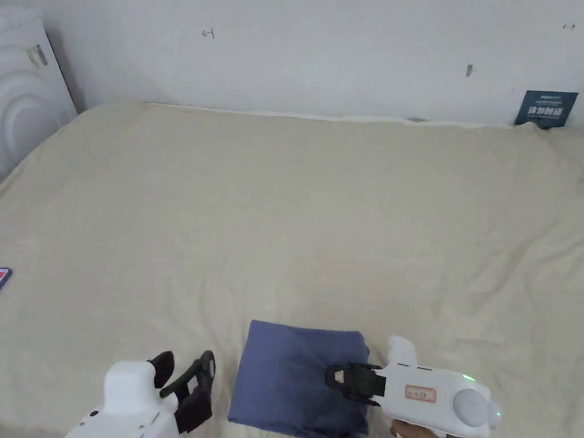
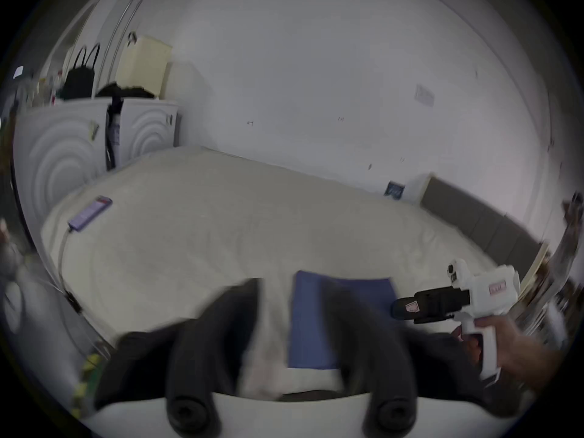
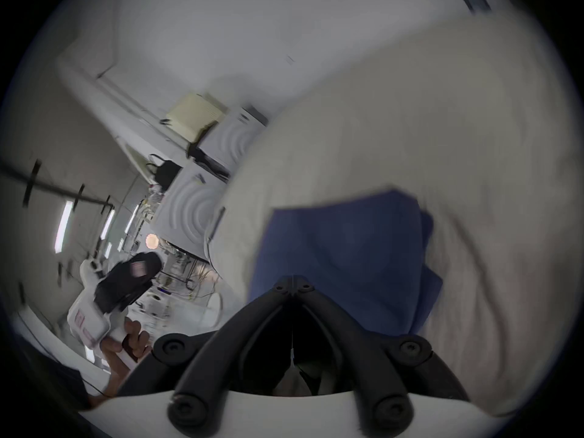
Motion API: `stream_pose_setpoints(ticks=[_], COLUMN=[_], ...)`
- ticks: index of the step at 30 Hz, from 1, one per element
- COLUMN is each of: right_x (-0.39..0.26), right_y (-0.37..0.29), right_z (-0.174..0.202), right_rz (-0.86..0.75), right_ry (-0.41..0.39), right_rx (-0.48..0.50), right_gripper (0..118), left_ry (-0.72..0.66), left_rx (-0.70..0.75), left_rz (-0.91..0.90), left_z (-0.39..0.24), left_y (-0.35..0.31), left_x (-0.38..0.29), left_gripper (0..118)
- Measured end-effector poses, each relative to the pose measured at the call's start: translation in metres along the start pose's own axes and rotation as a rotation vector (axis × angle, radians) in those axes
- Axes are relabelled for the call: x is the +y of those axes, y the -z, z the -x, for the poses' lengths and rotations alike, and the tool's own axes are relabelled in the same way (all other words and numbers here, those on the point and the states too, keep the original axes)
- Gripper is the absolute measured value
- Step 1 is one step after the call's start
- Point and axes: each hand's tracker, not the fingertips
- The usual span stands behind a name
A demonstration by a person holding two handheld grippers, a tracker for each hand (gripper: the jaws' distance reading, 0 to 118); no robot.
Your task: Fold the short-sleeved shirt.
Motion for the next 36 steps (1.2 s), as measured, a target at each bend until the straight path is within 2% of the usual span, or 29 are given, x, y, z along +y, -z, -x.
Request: stream_pose_setpoints(ticks=[1, 2, 3, 7, 13, 16, 18, 19, 20, 22, 23, 24, 25, 26, 27, 30, 33, 36], right_x=[0.001, -0.001, -0.002, -0.006, -0.013, -0.014, -0.016, -0.016, -0.017, -0.017, -0.018, -0.019, -0.02, -0.019, -0.018, -0.019, -0.022, -0.024], right_y=[0.01, 0.015, 0.018, 0.014, 0.001, -0.002, -0.005, -0.007, -0.008, -0.006, -0.007, -0.008, -0.009, -0.01, -0.013, -0.025, -0.039, -0.049], right_z=[-0.017, -0.028, -0.038, -0.061, -0.066, -0.067, -0.062, -0.06, -0.059, -0.058, -0.056, -0.053, -0.049, -0.046, -0.039, -0.01, 0.013, 0.029], right_rz=[0.042, 0.052, 0.043, 0.028, -0.004, -0.009, -0.009, -0.01, -0.013, -0.02, -0.025, -0.03, -0.034, -0.038, -0.036, -0.06, -0.102, -0.166], right_ry=[0.081, 0.131, 0.177, 0.297, 0.28, 0.257, 0.22, 0.222, 0.223, 0.209, 0.204, 0.2, 0.195, 0.182, 0.164, 0.059, 0.038, 0.026], right_rx=[0.062, 0.133, 0.194, 0.257, 0.246, 0.239, 0.225, 0.221, 0.217, 0.206, 0.202, 0.195, 0.184, 0.15, 0.137, 0.043, 0.025, 0.034], right_gripper=[0, 0, 0, 0, 1, 1, 1, 1, 1, 1, 1, 1, 1, 1, 1, 1, 1, 1], left_ry=[0.018, 0.006, -0.031, -0.206, -0.289, -0.275, -0.174, -0.092, -0.038, -0.03, 0.041, -0.001, -0.068, -0.104, 0.012, 0.127, 0.249, 0.32], left_rx=[-0.01, -0.044, -0.096, -0.264, -0.278, -0.273, -0.203, -0.152, -0.134, -0.193, -0.109, -0.237, -0.304, -0.294, -0.216, -0.219, -0.131, -0.042], left_rz=[0.043, 0.089, 0.131, 0.33, 0.467, 0.495, 0.505, 0.512, 0.52, 0.487, 0.482, 0.502, 0.507, 0.474, 0.456, 0.425, 0.396, 0.37], left_z=[0.002, 0.005, 0.009, 0.028, 0.015, -0.006, -0.024, -0.039, -0.047, -0.065, -0.069, -0.067, -0.061, -0.067, -0.068, -0.063, -0.034, 0.026], left_y=[0.006, 0.012, 0.019, 0.067, 0.151, 0.176, 0.178, 0.177, 0.174, 0.161, 0.157, 0.154, 0.149, 0.141, 0.136, 0.121, 0.115, 0.117], left_x=[-0.002, -0.002, -0.003, -0.005, -0.022, -0.029, -0.034, -0.035, -0.035, -0.039, -0.039, -0.037, -0.033, -0.029, -0.023, -0.002, 0.03, 0.058], left_gripper=[92, 112, 118, 118, 118, 118, 118, 114, 99, 75, 54, 43, 43, 31, 31, 30, 30, 30])
